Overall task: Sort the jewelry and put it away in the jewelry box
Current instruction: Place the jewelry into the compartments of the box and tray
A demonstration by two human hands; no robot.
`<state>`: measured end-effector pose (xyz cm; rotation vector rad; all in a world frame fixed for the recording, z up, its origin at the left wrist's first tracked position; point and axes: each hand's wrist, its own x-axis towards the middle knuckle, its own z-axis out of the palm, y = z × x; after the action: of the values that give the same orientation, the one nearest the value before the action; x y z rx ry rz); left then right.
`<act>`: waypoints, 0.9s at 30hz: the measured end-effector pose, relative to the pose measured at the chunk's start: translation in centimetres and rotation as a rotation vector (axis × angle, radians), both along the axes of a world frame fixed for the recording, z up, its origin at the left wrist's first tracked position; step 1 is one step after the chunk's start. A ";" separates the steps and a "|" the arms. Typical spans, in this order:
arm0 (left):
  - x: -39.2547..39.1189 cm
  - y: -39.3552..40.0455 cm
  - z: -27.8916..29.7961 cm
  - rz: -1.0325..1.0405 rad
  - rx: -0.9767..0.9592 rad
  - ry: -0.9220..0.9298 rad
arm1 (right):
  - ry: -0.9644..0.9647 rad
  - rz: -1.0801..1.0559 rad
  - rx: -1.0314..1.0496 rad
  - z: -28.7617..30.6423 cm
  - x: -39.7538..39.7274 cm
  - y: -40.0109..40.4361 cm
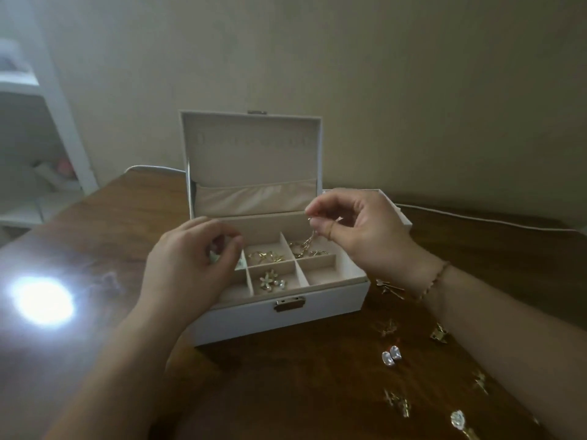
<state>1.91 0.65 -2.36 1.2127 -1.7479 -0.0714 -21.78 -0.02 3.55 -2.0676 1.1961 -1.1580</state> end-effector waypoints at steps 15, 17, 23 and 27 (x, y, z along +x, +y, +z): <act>0.1 0.0 0.1 0.008 0.010 0.052 | 0.233 0.079 0.226 -2.7 3.7 -1.0; 0.2 0.0 0.1 -0.001 0.010 0.056 | 0.330 0.088 0.275 -3.0 3.3 -1.1; 0.1 0.0 0.1 -0.007 0.013 0.044 | 0.542 0.047 0.299 -2.9 1.9 -1.6; 0.2 -0.1 -0.1 -0.016 0.006 0.025 | 0.383 -0.048 0.159 -1.3 -0.3 -1.2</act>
<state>2.16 0.60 -2.43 1.1979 -1.7370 -0.1003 -22.08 -1.24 2.25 -2.2069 1.4654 -0.6747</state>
